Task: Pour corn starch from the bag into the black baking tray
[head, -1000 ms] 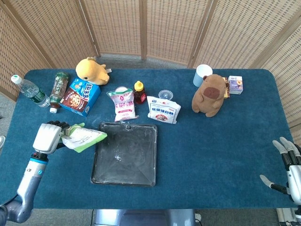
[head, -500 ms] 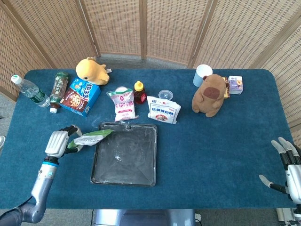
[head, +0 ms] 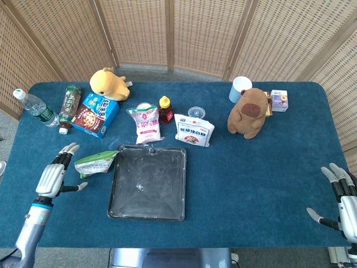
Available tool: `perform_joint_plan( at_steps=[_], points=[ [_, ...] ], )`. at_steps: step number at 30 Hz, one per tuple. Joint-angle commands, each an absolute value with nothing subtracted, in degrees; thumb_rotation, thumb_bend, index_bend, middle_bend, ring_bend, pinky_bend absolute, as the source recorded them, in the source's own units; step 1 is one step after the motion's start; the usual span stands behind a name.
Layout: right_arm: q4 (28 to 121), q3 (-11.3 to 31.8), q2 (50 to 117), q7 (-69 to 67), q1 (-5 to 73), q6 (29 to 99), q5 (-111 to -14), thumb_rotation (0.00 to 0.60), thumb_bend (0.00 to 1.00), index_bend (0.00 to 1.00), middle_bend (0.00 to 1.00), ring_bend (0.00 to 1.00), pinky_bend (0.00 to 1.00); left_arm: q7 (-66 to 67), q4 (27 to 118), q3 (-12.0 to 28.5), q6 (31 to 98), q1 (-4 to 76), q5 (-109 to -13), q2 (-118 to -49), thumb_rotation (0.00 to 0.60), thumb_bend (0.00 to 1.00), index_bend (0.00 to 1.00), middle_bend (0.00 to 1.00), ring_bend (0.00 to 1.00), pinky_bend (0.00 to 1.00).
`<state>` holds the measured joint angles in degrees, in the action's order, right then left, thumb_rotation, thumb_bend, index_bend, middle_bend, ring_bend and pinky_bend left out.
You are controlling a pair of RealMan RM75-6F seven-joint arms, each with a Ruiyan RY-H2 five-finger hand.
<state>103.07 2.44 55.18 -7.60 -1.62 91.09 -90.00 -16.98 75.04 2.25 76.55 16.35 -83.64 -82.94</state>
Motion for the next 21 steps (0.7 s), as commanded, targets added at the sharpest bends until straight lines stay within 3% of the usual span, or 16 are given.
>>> perform_joint_plan(
  at_steps=[1, 13, 21],
  points=[
    [103.1, 2.4, 55.1, -7.7, -1.7, 91.2, -90.1, 0.6, 0.04, 0.07, 0.0, 0.01, 0.0, -16.6, 77.8, 1.1, 78.7, 14.3, -84.4, -79.3, 0.6, 0.0, 0.0, 0.0, 0.0, 0.16],
    [103.1, 2.5, 55.2, -6.5, -1.9, 91.9, -90.3, 0.6, 0.04, 0.07, 0.0, 0.01, 0.0, -5.3, 85.9, 2.8, 85.4, 7.2, -77.3, -67.8, 0.599, 0.0, 0.0, 0.0, 0.0, 0.06],
    [102.8, 3.1, 56.2, -3.3, -2.2, 93.0, -89.7, 0.6, 0.04, 0.07, 0.0, 0.01, 0.0, -2.4, 89.0, 3.0, 89.6, 4.1, -77.4, -65.4, 0.6, 0.0, 0.0, 0.0, 0.0, 0.06]
  ],
)
